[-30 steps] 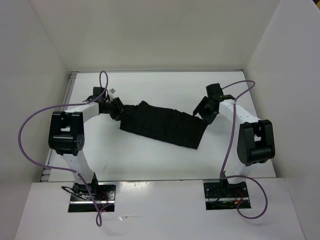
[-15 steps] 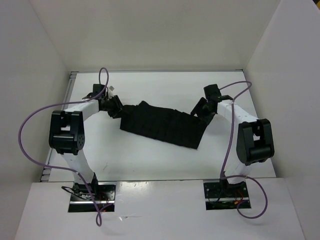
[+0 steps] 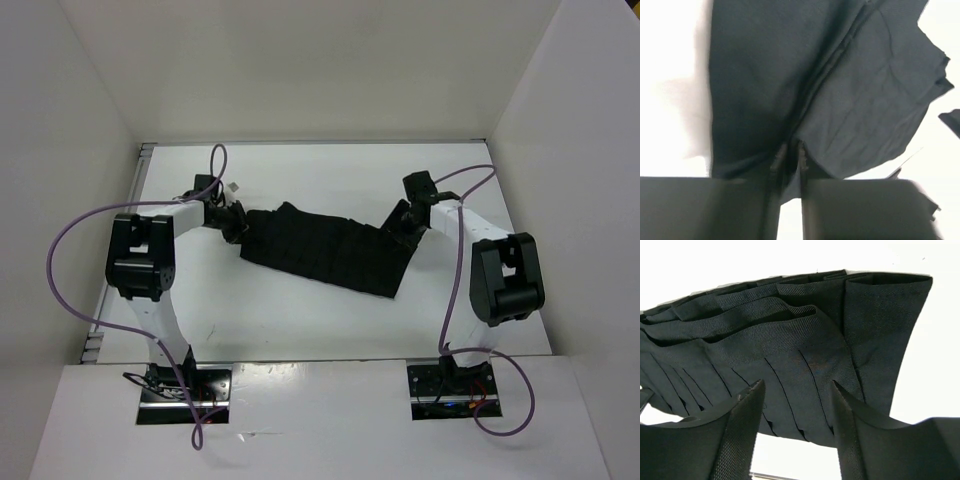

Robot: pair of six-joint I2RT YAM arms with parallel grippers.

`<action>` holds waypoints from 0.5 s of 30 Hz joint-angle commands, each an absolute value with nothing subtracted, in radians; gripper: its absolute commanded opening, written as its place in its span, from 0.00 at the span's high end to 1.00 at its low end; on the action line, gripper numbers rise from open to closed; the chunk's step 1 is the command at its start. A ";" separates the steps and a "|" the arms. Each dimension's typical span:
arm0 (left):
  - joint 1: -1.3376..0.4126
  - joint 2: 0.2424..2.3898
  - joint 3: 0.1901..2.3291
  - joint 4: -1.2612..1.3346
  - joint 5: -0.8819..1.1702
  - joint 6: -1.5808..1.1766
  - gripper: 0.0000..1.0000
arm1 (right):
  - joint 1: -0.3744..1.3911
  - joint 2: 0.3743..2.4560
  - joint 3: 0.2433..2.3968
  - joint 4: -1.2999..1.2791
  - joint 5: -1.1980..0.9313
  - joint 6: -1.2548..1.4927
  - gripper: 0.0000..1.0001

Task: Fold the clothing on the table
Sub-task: Fold the skirt

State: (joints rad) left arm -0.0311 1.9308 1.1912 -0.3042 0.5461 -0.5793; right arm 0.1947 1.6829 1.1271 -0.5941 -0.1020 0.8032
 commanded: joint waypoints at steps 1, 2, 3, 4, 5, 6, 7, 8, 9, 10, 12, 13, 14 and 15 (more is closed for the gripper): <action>-0.037 1.931 1.183 -0.302 0.623 -0.555 0.87 | 0.218 1.701 1.129 -0.563 -0.103 0.815 0.41; -0.037 1.921 1.183 -0.302 0.638 -0.555 0.92 | 0.218 1.701 1.129 -0.563 -0.103 0.824 0.41; -0.037 1.921 1.183 -0.302 0.650 -0.555 0.97 | 0.218 1.701 1.120 -0.563 -0.103 0.824 0.42; -0.037 1.911 1.183 -0.302 0.663 -0.555 1.00 | 0.227 1.712 1.120 -0.563 -0.103 0.824 0.42; -0.026 1.898 1.183 -0.302 0.687 -0.566 1.00 | 0.227 1.712 1.108 -0.563 -0.103 0.824 0.42; -0.026 1.887 1.183 -0.302 0.687 -0.566 1.00 | 0.227 1.723 1.108 -0.563 -0.094 0.824 0.42; -0.026 1.873 1.183 -0.302 0.696 -0.575 1.00 | 0.227 1.723 1.108 -0.563 -0.084 0.833 0.42; -0.026 1.843 1.183 -0.302 0.696 -0.575 1.00 | 0.227 1.732 1.095 -0.554 -0.084 0.833 0.42; -0.026 1.823 1.183 -0.313 0.686 -0.575 1.00 | 0.227 1.744 1.095 -0.554 -0.072 0.833 0.42; -0.026 1.806 1.183 -0.313 0.686 -0.575 1.00 | 0.227 1.744 1.095 -0.554 -0.063 0.833 0.42; -0.026 1.752 1.183 -0.325 0.686 -0.575 1.00 | 0.227 1.772 1.086 -0.554 -0.063 0.833 0.42; -0.026 1.734 1.183 -0.334 0.686 -0.575 1.00 | 0.227 1.772 1.086 -0.545 -0.063 0.833 0.42; -0.026 1.695 1.183 -0.334 0.695 -0.575 1.00 | 0.227 1.782 1.086 -0.545 -0.063 0.833 0.42; -0.026 1.675 1.183 -0.334 0.709 -0.586 1.00 | 0.227 1.782 1.086 -0.545 -0.063 0.833 0.42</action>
State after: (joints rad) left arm -0.0292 1.7798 1.1774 -0.3367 0.6514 -0.5808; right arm 0.2184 1.7687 1.0916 -0.5800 -0.0872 0.8223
